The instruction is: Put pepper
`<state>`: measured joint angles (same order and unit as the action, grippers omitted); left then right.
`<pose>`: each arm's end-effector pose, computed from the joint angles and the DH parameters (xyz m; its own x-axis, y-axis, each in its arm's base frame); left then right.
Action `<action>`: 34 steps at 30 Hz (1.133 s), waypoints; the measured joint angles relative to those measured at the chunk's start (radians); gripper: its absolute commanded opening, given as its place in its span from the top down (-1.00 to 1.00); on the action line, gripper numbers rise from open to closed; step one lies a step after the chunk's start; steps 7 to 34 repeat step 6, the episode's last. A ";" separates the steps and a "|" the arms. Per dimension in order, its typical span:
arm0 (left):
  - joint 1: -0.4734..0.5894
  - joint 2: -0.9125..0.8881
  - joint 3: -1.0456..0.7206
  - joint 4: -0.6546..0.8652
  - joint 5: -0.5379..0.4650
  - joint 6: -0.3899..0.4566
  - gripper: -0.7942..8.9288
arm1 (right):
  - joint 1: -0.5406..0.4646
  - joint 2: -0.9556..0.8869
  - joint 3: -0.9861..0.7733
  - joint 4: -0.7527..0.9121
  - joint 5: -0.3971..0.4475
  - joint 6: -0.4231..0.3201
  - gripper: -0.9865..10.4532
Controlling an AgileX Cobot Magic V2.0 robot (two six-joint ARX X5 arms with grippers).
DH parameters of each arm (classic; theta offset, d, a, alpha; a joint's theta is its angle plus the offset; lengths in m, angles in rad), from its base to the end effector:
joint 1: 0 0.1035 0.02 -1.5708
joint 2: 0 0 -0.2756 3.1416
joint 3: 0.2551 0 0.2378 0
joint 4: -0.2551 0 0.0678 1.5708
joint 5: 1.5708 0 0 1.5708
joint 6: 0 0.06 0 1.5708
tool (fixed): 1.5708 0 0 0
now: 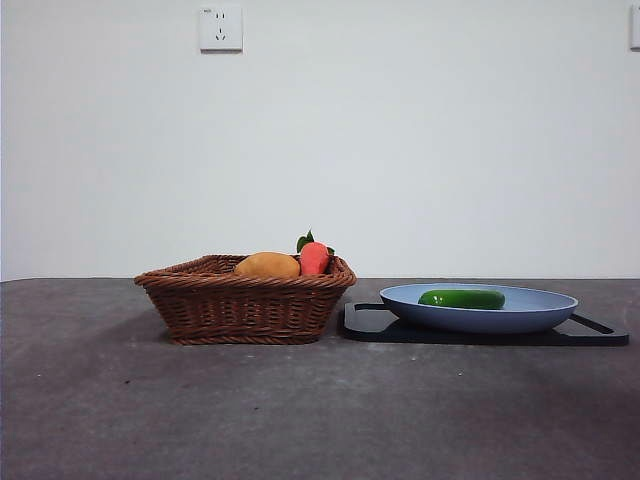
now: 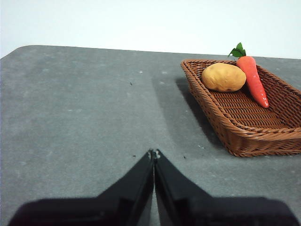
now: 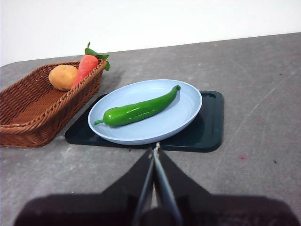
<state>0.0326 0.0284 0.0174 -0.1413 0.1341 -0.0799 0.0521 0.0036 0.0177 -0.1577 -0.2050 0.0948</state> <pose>0.1013 -0.0047 0.1495 0.9834 -0.1017 -0.1503 0.0874 0.9912 -0.0991 0.0981 0.0173 0.1496 0.9571 0.2538 -0.1401 -0.2375 0.9636 0.1227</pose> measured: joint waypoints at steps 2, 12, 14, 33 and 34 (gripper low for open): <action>0.000 0.000 0.000 0.000 0.000 0.000 0.82 | 0.000 0.000 0.000 0.000 0.000 0.000 0.81; 0.000 0.000 0.000 0.000 0.000 0.000 0.82 | 0.000 0.000 0.000 0.000 0.000 0.003 0.81; 0.000 0.000 0.000 0.000 0.000 0.000 0.82 | 0.000 0.000 0.000 0.000 0.000 0.003 0.81; 0.000 0.000 0.000 0.000 0.000 0.000 0.82 | 0.000 0.000 0.000 0.000 0.000 0.003 0.81; 0.000 0.000 0.000 0.000 0.000 0.000 0.82 | 0.000 0.000 0.000 0.000 0.000 0.003 0.81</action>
